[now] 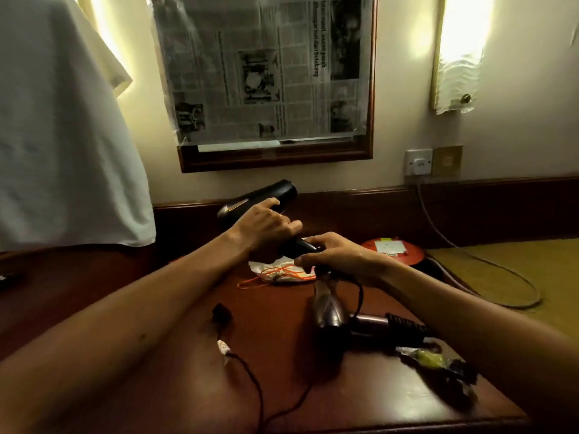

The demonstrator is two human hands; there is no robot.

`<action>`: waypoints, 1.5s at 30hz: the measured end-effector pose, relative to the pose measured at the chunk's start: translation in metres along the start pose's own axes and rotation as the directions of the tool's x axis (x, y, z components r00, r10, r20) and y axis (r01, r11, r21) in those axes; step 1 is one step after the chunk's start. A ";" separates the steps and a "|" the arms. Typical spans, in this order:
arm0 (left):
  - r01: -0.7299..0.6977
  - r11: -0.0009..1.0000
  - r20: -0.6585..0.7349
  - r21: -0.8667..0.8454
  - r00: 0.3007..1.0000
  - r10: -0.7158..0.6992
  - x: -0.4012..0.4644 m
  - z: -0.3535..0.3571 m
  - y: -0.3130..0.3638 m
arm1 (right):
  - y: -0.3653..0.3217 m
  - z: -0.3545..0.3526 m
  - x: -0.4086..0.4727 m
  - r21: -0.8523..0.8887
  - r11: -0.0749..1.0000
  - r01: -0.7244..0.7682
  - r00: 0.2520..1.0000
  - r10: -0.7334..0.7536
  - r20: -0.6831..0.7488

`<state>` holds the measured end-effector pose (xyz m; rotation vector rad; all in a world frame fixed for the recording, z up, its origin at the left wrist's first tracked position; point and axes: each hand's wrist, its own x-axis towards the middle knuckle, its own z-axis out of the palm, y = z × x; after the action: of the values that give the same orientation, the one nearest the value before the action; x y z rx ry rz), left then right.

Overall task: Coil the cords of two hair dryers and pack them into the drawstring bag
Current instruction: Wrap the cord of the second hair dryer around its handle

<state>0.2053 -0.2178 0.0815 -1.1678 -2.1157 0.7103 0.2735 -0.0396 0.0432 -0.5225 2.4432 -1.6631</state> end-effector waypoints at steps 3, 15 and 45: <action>0.112 0.992 0.136 -0.055 0.985 -0.104 0.001 -0.006 -0.010 | 0.016 -0.029 -0.011 0.133 0.991 0.020 0.991 -0.002 -0.131; 0.368 0.400 0.189 -0.840 0.887 -0.421 -0.004 0.004 0.028 | 0.016 0.031 -0.001 0.311 0.868 0.387 0.708 -0.063 -0.703; 0.311 0.901 0.047 -0.302 0.949 -0.312 -0.072 0.033 0.004 | -0.051 0.004 -0.003 -0.543 0.838 0.053 0.914 -0.260 -0.313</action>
<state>0.2137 -0.2841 0.0380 -0.9417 -2.3964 0.2381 0.2883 -0.0584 0.0889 -0.5152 3.2543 -1.2035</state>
